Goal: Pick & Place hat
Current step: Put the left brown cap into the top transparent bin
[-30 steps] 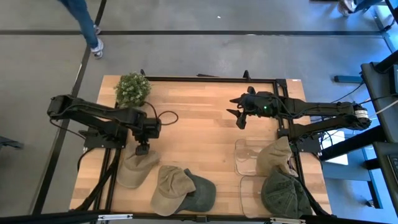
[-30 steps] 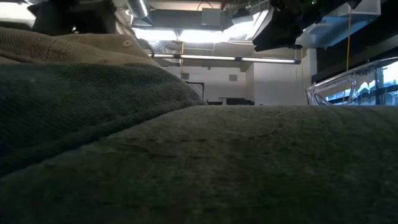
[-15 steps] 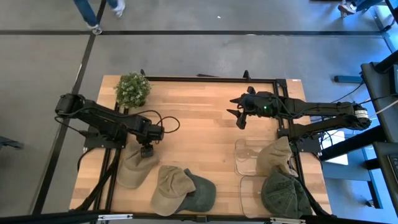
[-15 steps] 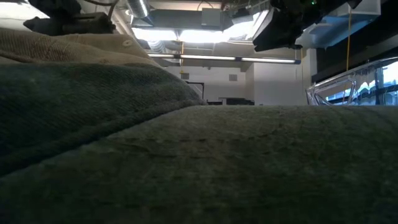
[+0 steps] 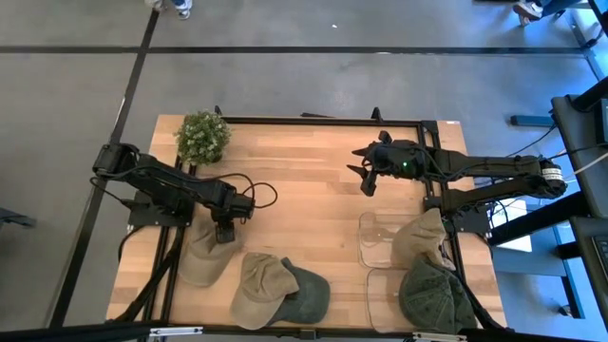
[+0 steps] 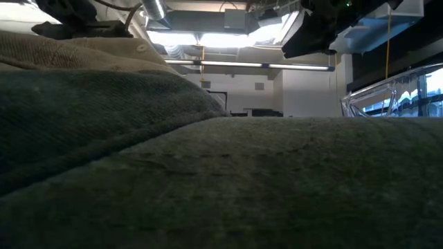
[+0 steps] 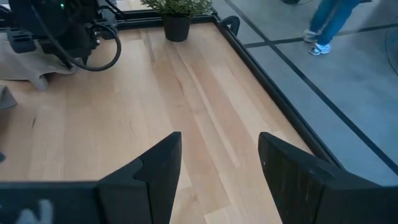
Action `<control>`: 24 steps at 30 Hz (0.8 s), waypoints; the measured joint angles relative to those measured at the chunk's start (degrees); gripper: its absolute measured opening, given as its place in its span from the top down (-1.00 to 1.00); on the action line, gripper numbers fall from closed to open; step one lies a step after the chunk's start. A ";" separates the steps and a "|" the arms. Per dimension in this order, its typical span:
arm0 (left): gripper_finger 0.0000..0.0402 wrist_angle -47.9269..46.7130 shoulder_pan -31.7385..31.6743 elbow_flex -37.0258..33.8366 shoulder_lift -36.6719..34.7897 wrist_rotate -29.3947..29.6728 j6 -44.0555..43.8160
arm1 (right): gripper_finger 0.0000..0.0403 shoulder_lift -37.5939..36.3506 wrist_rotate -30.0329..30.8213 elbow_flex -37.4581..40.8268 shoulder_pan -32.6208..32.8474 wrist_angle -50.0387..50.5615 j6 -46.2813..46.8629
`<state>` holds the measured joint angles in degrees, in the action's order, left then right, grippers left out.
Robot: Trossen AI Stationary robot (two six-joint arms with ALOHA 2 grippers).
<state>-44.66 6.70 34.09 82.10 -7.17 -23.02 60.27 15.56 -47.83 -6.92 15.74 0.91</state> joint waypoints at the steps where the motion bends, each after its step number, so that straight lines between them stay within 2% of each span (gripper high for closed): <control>1: 0.29 0.00 -0.02 0.00 0.02 0.48 0.04 | -0.06 0.00 0.01 0.00 0.00 0.01 0.00; 9: 0.77 -0.72 -0.02 0.67 0.04 2.13 0.41 | -0.06 0.00 -0.01 0.00 0.00 0.03 -0.03; 13: 0.79 -1.88 -0.02 2.26 0.33 2.21 0.69 | -0.06 0.00 -0.04 0.00 0.00 0.01 -1.22; 18: 0.79 -7.40 -0.04 7.59 0.46 3.76 4.18 | -0.06 0.00 -0.07 0.00 0.00 -0.03 -0.78; 24: 0.79 -10.97 -0.50 16.03 0.44 9.29 6.47 | -0.06 0.00 -0.21 0.00 0.00 -2.20 2.98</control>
<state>-55.63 6.20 50.12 82.54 2.13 -16.55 60.27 15.35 -47.83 -6.92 13.54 3.89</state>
